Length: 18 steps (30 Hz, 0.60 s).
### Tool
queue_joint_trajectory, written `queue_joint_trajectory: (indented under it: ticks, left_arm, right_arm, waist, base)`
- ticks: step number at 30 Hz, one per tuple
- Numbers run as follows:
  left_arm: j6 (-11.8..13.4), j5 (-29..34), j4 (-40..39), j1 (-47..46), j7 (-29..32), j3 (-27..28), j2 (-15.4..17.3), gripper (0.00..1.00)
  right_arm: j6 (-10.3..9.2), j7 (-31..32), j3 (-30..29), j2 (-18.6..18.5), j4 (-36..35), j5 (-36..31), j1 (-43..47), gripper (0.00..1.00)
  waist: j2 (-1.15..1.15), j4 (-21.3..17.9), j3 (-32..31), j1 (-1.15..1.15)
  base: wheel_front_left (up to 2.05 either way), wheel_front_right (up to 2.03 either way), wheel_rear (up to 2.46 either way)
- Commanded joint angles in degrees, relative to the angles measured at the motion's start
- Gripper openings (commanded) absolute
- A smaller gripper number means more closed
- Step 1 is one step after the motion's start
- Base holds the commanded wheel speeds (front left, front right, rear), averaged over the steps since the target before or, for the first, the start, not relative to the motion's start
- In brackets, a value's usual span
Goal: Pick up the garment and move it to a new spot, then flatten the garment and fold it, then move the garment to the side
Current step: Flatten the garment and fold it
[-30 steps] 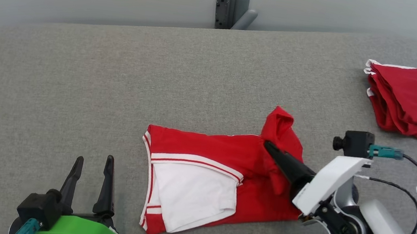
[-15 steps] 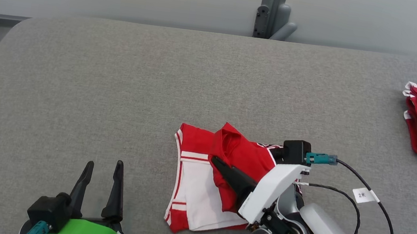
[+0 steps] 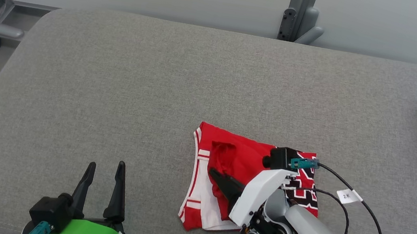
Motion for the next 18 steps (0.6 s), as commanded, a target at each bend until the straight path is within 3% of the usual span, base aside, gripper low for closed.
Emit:
queue_joint_trajectory:
  ticks: [1, 10, 18]
  left_arm:
    - [-0.2, 0.3, 0.1, -0.2, 0.0, 0.2, -0.2, 1.00]
    - [-0.5, 0.5, 0.3, -0.3, 0.0, 0.7, -0.5, 1.00]
    - [-0.6, 0.9, -0.1, 0.0, 0.0, 1.3, -0.7, 1.00]
  right_arm:
    - [0.02, -0.9, 0.8, 0.3, 0.7, 0.5, -1.1, 1.00]
    - [0.02, -4.8, 4.0, 0.5, 0.0, 1.0, -3.2, 1.00]
    - [0.02, -11.8, 3.9, -2.8, -1.5, -0.3, -4.1, 1.00]
  waist:
    - [0.35, 0.0, 0.0, 0.00]
    - [0.35, -0.4, -0.1, 0.00]
    - [0.35, -1.9, -0.2, 0.00]
  base:
    - [0.00, 0.00, 0.00]
    - [0.00, 0.00, 0.00]
    - [0.00, 0.00, 0.00]
